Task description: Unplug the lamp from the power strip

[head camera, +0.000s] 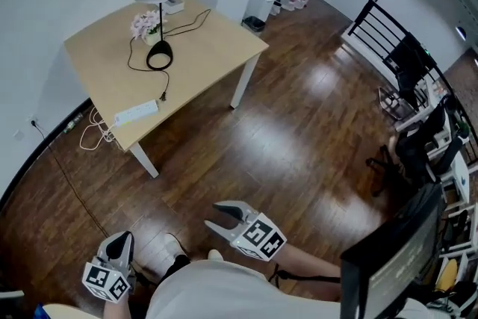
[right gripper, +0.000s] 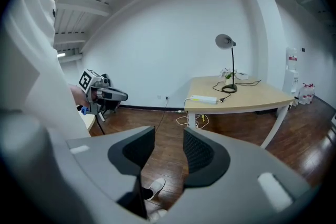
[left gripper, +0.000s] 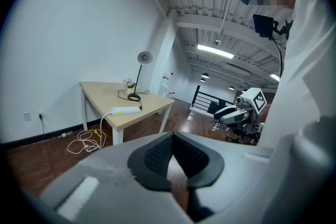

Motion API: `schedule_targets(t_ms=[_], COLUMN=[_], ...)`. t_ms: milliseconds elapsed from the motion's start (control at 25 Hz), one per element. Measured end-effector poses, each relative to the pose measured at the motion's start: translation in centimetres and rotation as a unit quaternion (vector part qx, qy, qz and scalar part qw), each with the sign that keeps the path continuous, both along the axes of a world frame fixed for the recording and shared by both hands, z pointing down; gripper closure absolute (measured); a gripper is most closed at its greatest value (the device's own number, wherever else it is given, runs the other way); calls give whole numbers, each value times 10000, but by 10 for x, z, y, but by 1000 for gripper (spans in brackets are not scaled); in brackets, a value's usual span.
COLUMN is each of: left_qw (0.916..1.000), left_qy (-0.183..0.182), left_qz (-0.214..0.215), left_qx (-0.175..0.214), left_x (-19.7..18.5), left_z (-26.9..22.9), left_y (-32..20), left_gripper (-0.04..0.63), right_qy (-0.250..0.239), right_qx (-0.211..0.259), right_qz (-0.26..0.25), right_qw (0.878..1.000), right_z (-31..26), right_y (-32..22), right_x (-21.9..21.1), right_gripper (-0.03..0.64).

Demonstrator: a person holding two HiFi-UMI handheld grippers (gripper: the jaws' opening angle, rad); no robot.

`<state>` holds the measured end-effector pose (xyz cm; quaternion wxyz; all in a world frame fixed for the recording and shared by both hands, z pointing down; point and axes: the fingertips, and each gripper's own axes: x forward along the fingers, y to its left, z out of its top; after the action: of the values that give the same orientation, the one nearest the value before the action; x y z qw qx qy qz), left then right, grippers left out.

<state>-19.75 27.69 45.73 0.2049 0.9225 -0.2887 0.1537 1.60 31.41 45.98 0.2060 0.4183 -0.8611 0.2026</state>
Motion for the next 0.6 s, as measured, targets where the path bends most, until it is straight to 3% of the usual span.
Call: schedule_targets(t_ms=[240, 600], left_qw=[9996, 9980], left_qy=[21, -91], left_qz=[210, 470], left_qx=[204, 420], left_x=[43, 76], left_z=[-24, -35], left_y=[47, 84], left_gripper=[589, 589], right_qy=[-162, -218], right_qx=[258, 481], right_qz=[-127, -206], right_qw=[9995, 9984], right_z=[-24, -37], right_y=[39, 65], right_x=[12, 29], right_gripper=[443, 443])
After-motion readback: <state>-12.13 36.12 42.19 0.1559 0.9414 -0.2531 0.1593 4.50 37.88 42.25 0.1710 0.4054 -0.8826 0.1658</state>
